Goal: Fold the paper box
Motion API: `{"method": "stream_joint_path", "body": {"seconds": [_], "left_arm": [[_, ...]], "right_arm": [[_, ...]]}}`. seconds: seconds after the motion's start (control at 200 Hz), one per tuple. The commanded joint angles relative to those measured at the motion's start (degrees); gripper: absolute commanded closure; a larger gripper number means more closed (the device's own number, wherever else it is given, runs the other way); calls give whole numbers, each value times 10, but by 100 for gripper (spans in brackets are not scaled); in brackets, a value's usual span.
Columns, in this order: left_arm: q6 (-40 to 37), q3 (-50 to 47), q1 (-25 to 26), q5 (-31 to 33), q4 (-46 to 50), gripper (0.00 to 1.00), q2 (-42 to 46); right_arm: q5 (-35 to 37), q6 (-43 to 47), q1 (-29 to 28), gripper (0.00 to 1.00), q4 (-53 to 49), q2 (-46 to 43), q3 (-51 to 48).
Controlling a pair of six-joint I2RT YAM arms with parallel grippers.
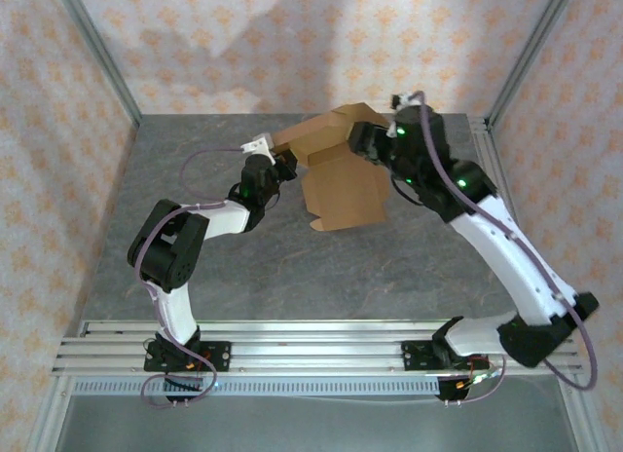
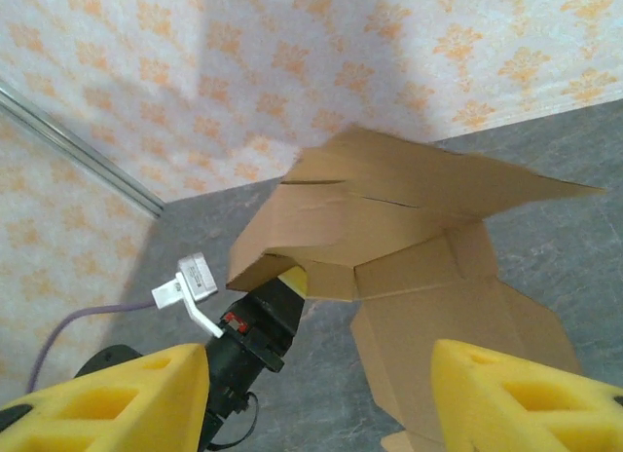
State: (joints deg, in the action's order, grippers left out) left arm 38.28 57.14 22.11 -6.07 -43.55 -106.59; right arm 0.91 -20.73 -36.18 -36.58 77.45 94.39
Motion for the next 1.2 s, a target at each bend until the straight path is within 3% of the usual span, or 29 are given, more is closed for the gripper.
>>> {"method": "stream_joint_path", "body": {"seconds": [0.0,0.155,0.36,0.816,1.046,1.196], "left_arm": [[-30,-8,3,25,-14,100,16],[-32,-26,3,30,-17,100,26],[-28,-30,3,14,-16,100,26],[-25,-45,2,10,-30,100,29],[-23,-47,3,8,-30,100,30],[-25,-47,3,9,-27,100,30]], "right_arm": [[69,41,-28,39,-69,71,69],[94,42,-40,40,-100,157,152],[92,48,-39,50,-104,215,190],[59,27,-13,63,-114,260,220],[36,28,-12,64,-133,288,251],[28,28,-12,79,-143,298,261]]}}
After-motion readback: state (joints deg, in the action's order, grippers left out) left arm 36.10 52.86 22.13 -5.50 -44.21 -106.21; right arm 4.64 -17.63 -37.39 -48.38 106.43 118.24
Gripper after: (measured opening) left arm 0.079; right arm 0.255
